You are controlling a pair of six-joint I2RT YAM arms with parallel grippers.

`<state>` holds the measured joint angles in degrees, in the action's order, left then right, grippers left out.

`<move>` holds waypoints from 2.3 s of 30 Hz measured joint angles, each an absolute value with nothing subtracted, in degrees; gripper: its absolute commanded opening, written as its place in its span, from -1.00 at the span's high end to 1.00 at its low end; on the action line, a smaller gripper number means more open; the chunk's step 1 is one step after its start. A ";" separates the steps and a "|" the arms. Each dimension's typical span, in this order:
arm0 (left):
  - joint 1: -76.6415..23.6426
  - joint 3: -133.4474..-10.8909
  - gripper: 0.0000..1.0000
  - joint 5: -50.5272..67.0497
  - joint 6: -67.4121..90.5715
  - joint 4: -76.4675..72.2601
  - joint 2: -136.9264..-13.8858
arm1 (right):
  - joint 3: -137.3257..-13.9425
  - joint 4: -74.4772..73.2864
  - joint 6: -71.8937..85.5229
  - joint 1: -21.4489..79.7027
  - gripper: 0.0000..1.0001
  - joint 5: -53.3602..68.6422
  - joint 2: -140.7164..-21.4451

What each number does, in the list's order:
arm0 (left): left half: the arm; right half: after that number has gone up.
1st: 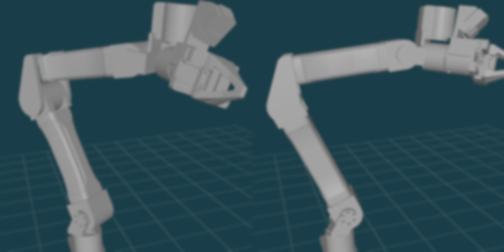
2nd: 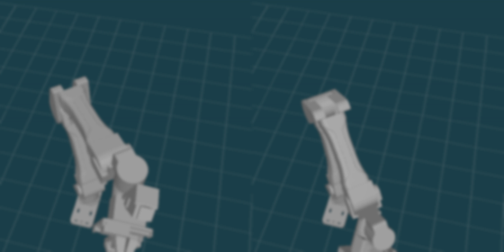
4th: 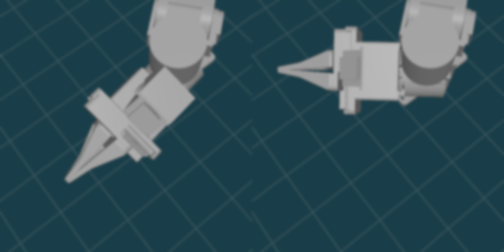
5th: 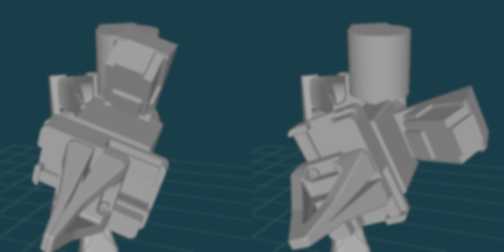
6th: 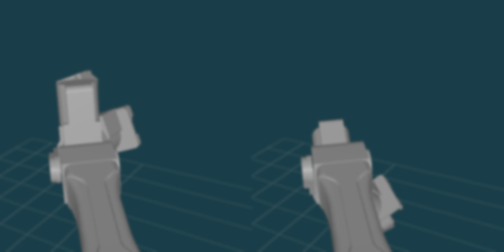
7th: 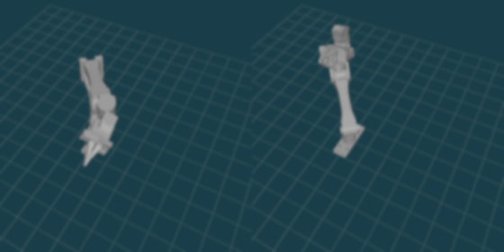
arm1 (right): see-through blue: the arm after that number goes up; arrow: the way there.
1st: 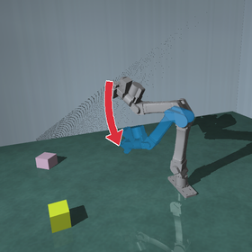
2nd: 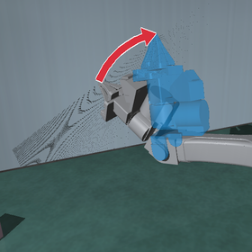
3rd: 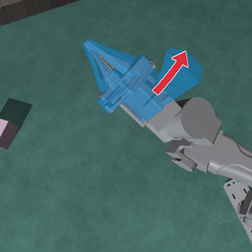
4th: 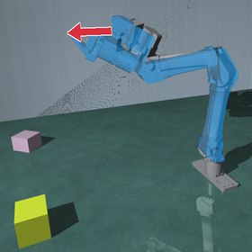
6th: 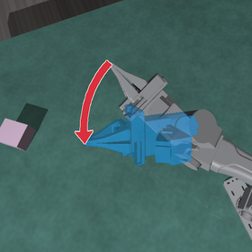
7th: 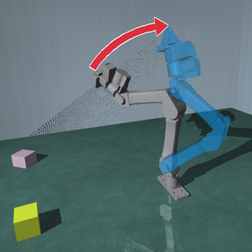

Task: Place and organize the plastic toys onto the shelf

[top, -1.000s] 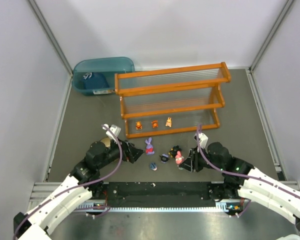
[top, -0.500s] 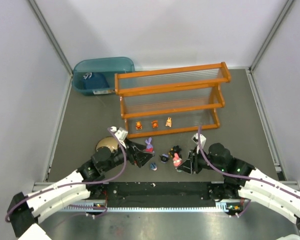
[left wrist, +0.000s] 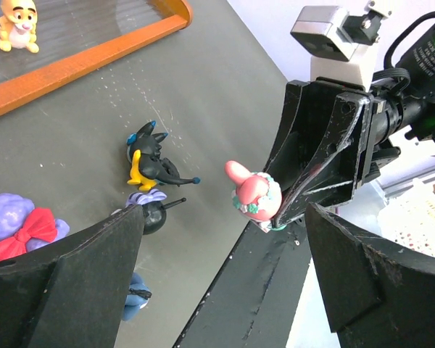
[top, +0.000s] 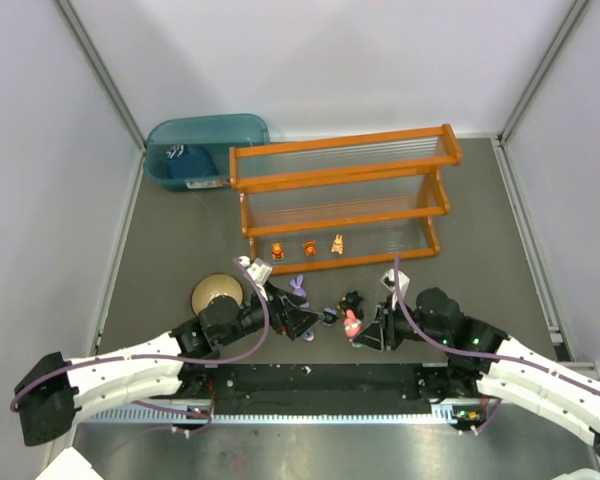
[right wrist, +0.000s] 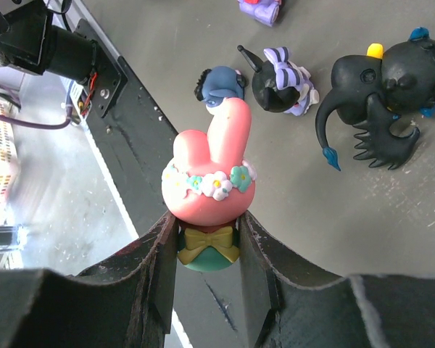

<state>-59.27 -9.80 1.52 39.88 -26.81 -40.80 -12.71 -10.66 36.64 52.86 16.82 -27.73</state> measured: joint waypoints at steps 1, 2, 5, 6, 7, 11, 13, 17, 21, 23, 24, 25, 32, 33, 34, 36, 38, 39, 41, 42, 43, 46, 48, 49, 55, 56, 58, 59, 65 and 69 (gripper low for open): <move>-59.31 -9.85 -0.96 1.45 39.94 -26.89 -40.77 | -12.56 -10.68 36.71 52.86 1.00 16.84 -27.73; -59.31 -9.89 -0.95 1.43 39.94 -26.89 -40.77 | -12.36 -10.50 36.88 52.86 1.00 16.86 -27.75; -59.31 -10.55 -0.96 1.45 39.90 -25.89 -40.75 | -12.36 -10.35 37.28 52.86 1.00 17.15 -27.75; -59.31 -10.83 -0.95 1.54 39.88 -25.47 -40.75 | -12.36 -10.33 37.50 52.86 1.00 17.28 -27.75; -59.31 -11.20 -0.95 1.69 39.83 -25.02 -40.75 | -12.36 -10.31 37.60 52.86 1.00 17.34 -27.79; -59.31 -12.47 -0.96 2.70 39.64 -23.49 -40.40 | -12.36 -10.35 38.19 52.86 1.00 17.87 -27.90; -59.31 -12.69 -0.96 3.33 39.55 -22.61 -40.03 | -12.36 -10.41 38.63 52.88 1.00 18.00 -27.97; -59.35 -12.75 -0.95 4.03 39.51 -20.47 -39.03 | -12.36 -10.81 39.59 52.88 1.00 18.41 -28.12; -59.35 -12.75 -0.95 4.01 39.31 -17.98 -37.58 | -12.36 -11.84 40.29 52.88 1.00 18.94 -27.83; -59.35 -12.75 -0.96 3.99 39.22 -17.10 -37.08 | -12.36 -12.78 40.56 52.88 1.00 19.16 -27.07; -59.35 -12.78 -0.96 4.01 39.09 -16.73 -36.95 | -12.36 -13.34 40.69 52.88 1.00 19.22 -26.61; -59.35 -12.78 -0.96 3.99 39.05 -16.32 -36.86 | -12.34 -13.56 40.71 52.88 1.00 19.27 -26.28; -59.35 -12.78 -0.95 4.05 39.05 -15.66 -37.06 | -11.94 -14.26 40.86 52.88 1.00 19.57 -25.65; -59.35 -12.78 -0.95 4.05 39.05 -15.66 -37.17 | -11.73 -14.35 40.99 52.88 1.00 19.57 -25.69; -59.35 -12.78 -0.95 4.05 39.07 -15.68 -37.34 | -11.60 -14.50 41.08 52.88 1.00 19.55 -25.76; -59.35 -12.78 -0.94 4.05 39.07 -15.62 -37.67 | -11.53 -14.59 41.15 52.88 1.00 19.57 -26.02; -59.35 -12.78 -0.95 4.08 39.07 -15.62 -37.85 | -11.53 -14.59 41.17 52.88 1.00 19.57 -26.04; -59.35 -12.78 -0.94 4.08 39.07 -15.66 -37.93 | -11.53 -14.57 41.17 52.88 1.00 19.57 -26.06; -59.35 -12.78 -0.94 4.12 39.07 -15.64 -38.15 | -11.51 -14.57 41.17 52.88 1.00 19.57 -26.06; -59.35 -12.78 -0.94 4.21 39.07 -15.64 -38.24 | -11.46 -14.57 41.19 52.88 1.00 19.59 -26.09; -59.35 -12.78 -0.93 4.32 39.09 -15.68 -38.35 | -11.29 -14.33 41.23 52.88 1.00 19.59 -26.11; -59.35 -12.78 -0.92 4.71 39.11 -15.70 -38.65 | -10.85 -14.13 41.63 52.88 1.00 19.62 -26.44; -59.35 -12.75 -0.89 4.99 39.57 -15.99 -38.70 | -10.63 -14.06 41.89 53.04 1.00 19.62 -26.44; -59.35 -12.71 -0.88 5.15 39.90 -16.29 -38.72 | -10.50 -13.98 42.06 53.21 1.00 19.64 -26.44; -61.06 -11.11 -0.87 5.10 41.93 -18.44 -38.74 | -9.87 -12.16 43.09 55.37 1.00 19.55 -26.44; -61.63 -10.85 -0.87 5.06 42.11 -18.41 -38.74 | -9.65 -11.94 43.22 55.79 1.00 19.51 -26.48; -62.41 -10.74 -0.87 5.04 42.30 -18.44 -38.81 | -9.30 -11.60 43.62 56.93 1.00 19.18 -26.92; -62.70 -10.74 -0.87 5.04 42.39 -18.57 -38.87 | -9.21 -11.57 43.75 57.36 1.00 19.03 -27.20; -63.72 -10.70 -0.83 4.89 43.16 -20.32 -40.38 | -8.99 -10.50 44.25 59.46 1.00 17.78 -28.67; -64.34 -10.57 -0.81 4.93 43.40 -21.78 -40.80 | -8.99 -9.17 44.80 60.12 1.00 17.61 -28.93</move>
